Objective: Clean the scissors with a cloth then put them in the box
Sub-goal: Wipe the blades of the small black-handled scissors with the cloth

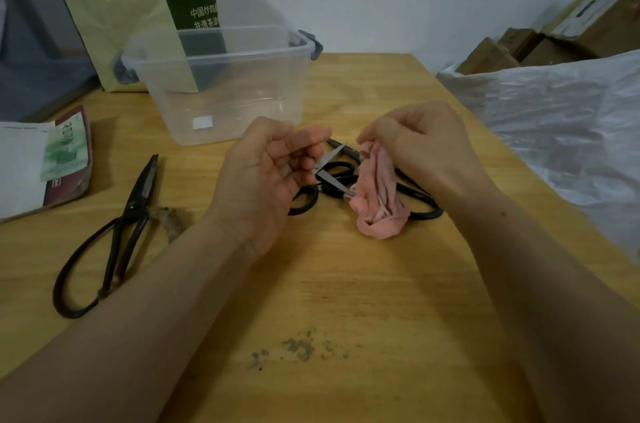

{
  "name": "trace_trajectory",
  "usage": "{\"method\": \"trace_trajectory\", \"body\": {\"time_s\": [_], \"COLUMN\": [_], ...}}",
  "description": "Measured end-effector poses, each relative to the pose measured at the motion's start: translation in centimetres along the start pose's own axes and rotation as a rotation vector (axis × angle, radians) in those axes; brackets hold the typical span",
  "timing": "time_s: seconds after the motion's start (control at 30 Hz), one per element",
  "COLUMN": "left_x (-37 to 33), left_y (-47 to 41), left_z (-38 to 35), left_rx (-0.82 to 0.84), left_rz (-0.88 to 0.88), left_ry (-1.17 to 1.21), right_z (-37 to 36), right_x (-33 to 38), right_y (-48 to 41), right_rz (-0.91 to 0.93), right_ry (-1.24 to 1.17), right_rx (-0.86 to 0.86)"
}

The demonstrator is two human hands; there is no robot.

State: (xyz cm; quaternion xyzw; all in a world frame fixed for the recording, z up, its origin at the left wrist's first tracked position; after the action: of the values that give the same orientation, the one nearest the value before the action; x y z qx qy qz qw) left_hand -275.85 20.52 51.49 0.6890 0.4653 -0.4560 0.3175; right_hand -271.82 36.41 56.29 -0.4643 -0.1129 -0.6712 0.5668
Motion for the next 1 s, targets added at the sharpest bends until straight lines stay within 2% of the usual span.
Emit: {"method": "trace_trajectory", "body": {"time_s": [0.13,0.33,0.43,0.5,0.57,0.73,0.9,1.0], "left_x": [-0.6,-2.5,-2.5,-1.2,-0.2,0.0,-0.7,-1.4], "left_y": [-0.3,-0.4,-0.5,-0.8,-0.9,-0.8,-0.6,-0.6], "left_z": [2.0,4.1,2.4,1.1,0.5,0.3,0.1,0.4], "left_rx": [-0.176,-0.377,-0.302,-0.213,-0.144,-0.121,-0.129,-0.178], "left_rz": [-0.053,-0.176,-0.252,-0.191,-0.139,-0.105,-0.197,-0.295], "left_ry": [-0.181,-0.581,-1.031,-1.344,-1.526,-1.554,-1.524,-1.455], "right_z": [0.7,-1.2,-1.7,-2.1,-2.4,-2.0,0.1,0.5], "right_x": [-0.5,-1.7,-2.0,-2.5,-2.9,-3.5,-0.3,-0.4], "right_y": [0.0,-0.3,-0.1,0.1,0.3,-0.4,-0.9,-0.9], "right_rz": [-0.077,-0.087,-0.112,-0.155,-0.192,-0.197,0.109,0.094], "right_ry": [0.079,0.358,0.490,0.666,0.754,0.658,0.405,0.214], "right_rx": [-0.008,0.171,0.206,0.240,0.267,0.241,-0.064,-0.120]}}
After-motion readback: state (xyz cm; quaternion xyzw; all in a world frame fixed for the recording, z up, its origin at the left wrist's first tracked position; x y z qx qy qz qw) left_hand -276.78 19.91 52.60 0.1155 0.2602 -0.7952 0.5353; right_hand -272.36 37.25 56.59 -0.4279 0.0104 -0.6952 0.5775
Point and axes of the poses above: each hand's wrist, its own y-axis away from the middle knuckle, its own z-axis out of the back of the hand, x = y × z, the point moved 9 cm from there along -y, towards the middle knuckle, and after that the axes turned 3 degrees about z, right-handed, at the moved point
